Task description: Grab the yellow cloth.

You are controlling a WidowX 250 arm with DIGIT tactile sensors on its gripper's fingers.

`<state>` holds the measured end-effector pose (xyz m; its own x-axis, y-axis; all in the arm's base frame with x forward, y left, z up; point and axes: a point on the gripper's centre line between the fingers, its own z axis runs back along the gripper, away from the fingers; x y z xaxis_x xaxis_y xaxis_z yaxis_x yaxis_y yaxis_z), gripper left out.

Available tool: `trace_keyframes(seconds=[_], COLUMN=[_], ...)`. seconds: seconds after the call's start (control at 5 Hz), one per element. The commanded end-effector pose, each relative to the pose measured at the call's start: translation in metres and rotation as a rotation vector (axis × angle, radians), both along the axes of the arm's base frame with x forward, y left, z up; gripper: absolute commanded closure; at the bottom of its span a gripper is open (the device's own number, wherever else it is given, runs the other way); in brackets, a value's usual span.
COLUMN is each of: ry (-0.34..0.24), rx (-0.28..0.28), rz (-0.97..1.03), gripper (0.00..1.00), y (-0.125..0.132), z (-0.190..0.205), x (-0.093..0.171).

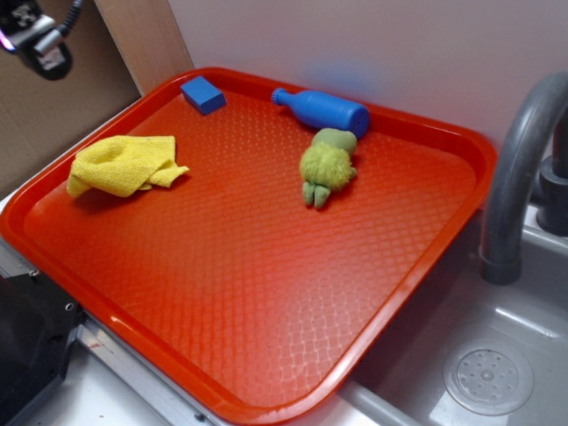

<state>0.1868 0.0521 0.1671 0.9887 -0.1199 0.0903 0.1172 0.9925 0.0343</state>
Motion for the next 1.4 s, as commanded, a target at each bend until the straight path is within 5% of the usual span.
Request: trace_keyframes(seconds=[0.0,0.6,0.8,1.0,1.2], ry=[-0.089,-0.089,-0.001,0.037,0.021], rx=[-0.061,-0.061,-0.042,-0.032,-0.019], rz=[-0.269,-0.269,-0.29,-0.271,-0.265], gripper=[0.0,0.0,0.0,1.0,1.0], y=[0.033,0.033,0.043,0.04,0.039], z=[-0.083,-0.083,-0.133,-0.166,-0.159], x=[0.023,0.023,0.022,0.025,0.028])
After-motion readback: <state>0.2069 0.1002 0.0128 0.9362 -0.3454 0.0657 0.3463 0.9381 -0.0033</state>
